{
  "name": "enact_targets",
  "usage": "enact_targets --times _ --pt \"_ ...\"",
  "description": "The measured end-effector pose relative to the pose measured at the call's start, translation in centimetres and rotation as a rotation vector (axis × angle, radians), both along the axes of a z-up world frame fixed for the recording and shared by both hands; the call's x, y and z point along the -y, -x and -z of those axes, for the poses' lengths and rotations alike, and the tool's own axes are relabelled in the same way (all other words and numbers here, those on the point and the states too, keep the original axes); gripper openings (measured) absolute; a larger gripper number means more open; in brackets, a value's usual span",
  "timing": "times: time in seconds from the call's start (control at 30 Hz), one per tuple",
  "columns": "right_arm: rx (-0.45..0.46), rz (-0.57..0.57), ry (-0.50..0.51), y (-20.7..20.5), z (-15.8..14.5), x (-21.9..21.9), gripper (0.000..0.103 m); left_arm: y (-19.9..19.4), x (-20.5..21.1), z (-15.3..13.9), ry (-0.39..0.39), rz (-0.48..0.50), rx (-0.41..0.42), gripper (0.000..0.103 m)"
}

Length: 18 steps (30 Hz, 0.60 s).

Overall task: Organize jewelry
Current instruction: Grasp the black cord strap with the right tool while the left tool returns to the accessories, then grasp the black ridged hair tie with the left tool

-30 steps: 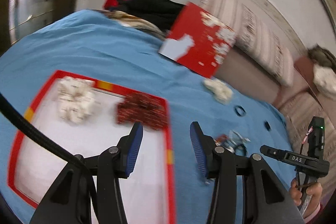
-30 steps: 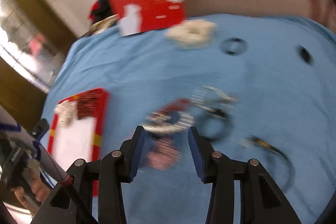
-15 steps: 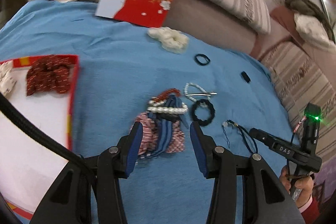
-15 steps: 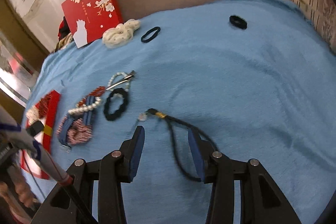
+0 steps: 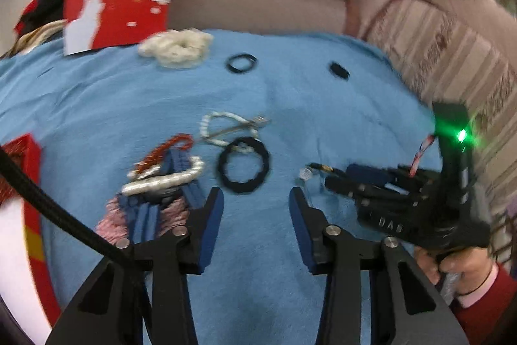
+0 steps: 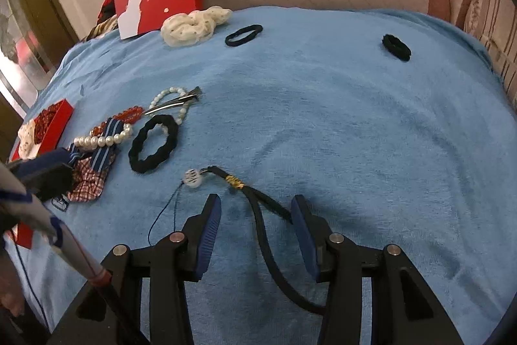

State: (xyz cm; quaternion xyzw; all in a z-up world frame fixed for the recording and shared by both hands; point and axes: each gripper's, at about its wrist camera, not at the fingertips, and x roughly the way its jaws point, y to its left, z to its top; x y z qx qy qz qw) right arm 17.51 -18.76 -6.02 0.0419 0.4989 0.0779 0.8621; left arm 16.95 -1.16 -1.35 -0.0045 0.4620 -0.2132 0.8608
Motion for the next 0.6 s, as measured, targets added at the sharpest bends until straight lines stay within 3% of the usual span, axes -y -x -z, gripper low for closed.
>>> enact_targets --times 0.07,0.13,0.27,0.33,0.4,0.43,0.6 --pt "-0.013 0.014 0.011 0.0 0.1 0.7 0.014 -0.6 1.3 0.8 -0.03 0.041 -0.011 0.036" --pt "-0.029 0.039 -0.017 -0.1 0.2 1.8 0.007 -1.3 2.4 1.5 -0.056 0.057 -0.018 0.036" --pt "-0.047 0.075 -0.08 -0.1 0.1 3.6 0.005 -2.8 3.9 3.0 -0.086 0.073 -0.05 0.035" --pt "-0.05 0.087 -0.099 0.0 0.0 4.1 0.005 -3.1 4.5 3.5 -0.109 0.086 -0.059 0.026" --pt "-0.05 0.095 -0.105 0.0 0.0 4.3 0.005 -3.1 5.3 4.0 -0.154 0.095 -0.062 0.003" --pt "-0.05 0.097 -0.107 0.0 0.0 4.4 0.005 -3.1 5.6 4.3 -0.183 0.095 -0.066 0.0" --pt "-0.033 0.102 -0.107 0.2 -0.5 4.3 0.005 -1.9 5.0 3.7 -0.186 0.052 -0.035 0.0"
